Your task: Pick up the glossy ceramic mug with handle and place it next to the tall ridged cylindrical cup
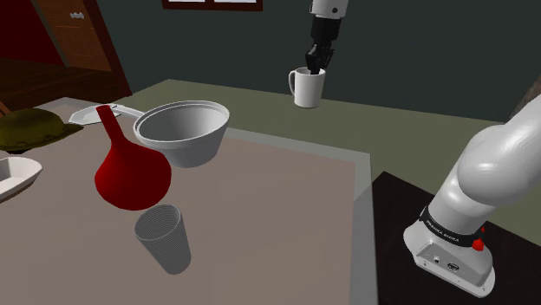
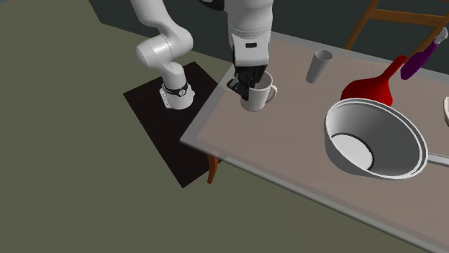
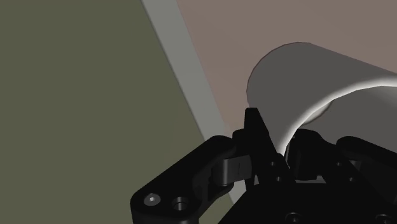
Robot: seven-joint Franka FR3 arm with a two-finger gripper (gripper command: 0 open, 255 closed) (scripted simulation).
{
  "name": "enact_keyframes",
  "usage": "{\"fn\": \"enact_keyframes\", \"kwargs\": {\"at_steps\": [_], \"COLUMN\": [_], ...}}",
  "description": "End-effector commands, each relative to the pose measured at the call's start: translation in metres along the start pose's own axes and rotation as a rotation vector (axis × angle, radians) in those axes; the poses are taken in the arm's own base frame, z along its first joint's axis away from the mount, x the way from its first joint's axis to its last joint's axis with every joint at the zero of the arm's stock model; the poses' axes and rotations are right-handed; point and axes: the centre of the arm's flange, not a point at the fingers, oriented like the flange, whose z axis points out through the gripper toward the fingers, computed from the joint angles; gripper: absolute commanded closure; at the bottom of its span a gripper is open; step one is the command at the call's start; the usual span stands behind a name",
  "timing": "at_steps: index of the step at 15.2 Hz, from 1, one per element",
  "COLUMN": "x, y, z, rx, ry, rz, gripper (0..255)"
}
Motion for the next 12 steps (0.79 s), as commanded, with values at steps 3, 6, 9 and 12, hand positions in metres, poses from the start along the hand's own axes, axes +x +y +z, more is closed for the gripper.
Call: {"fn": "enact_keyframes", "kwargs": {"at_steps": [3, 6, 9, 12], "x": [0.001, 0.003, 0.004, 0.006], "y": [-0.050, -0.090, -0.129, -0.169], "z": [0.004, 0.006, 0.009, 0.011], "rx": [0.000, 0.000, 0.000, 0.000], "ry": [0.000, 0.000, 0.000, 0.000], "rz": [0.001, 0.001, 0.001, 0.001], "gripper": [255, 255, 255, 255]}}
